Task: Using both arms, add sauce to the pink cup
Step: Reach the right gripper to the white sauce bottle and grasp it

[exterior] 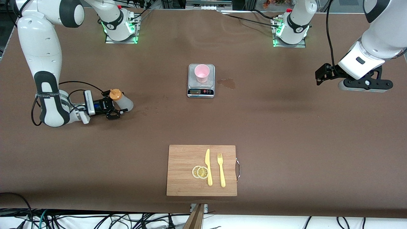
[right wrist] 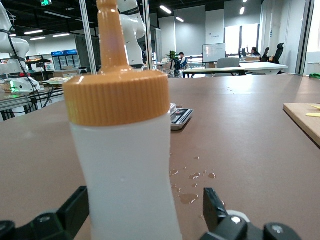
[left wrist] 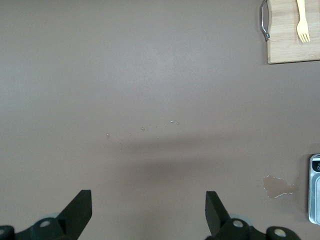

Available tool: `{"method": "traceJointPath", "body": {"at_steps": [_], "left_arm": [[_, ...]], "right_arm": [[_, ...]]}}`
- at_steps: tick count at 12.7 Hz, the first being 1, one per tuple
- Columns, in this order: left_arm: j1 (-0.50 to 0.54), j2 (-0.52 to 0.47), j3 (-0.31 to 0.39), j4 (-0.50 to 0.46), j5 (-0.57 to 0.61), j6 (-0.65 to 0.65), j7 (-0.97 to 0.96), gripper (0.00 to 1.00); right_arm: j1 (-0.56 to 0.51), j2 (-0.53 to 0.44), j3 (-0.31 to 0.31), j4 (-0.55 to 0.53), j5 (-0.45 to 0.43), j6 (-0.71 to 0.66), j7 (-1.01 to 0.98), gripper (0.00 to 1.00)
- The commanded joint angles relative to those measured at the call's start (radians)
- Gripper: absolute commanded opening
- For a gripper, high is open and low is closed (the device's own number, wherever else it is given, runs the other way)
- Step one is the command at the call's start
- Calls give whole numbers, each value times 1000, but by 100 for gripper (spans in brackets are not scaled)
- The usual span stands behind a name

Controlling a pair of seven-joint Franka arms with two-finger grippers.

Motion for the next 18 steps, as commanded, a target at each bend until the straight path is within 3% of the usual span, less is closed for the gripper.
{"method": "traceJointPath", "body": {"at_steps": [1,4,7,10,18], "left_arm": [[-6,18,2,34,-16,-18,20,100],[-7,19,1,33,-16,-20,11,100],[-7,19,1,34,-17,-20,11,100],[-7,19,1,33,-16,-20,9,100],[-7,18,1,33,-17,-21,11,100]], "right_arm": [[3,6,-2,16,15,-16,-38,85],[6,6,-2,30,16,-19,-27,46],[6,5,15,55,15,-23,14,27],[8,0,18,66,15,-40,60,23],[-11,11,18,64,0,-48,41,26]]}}
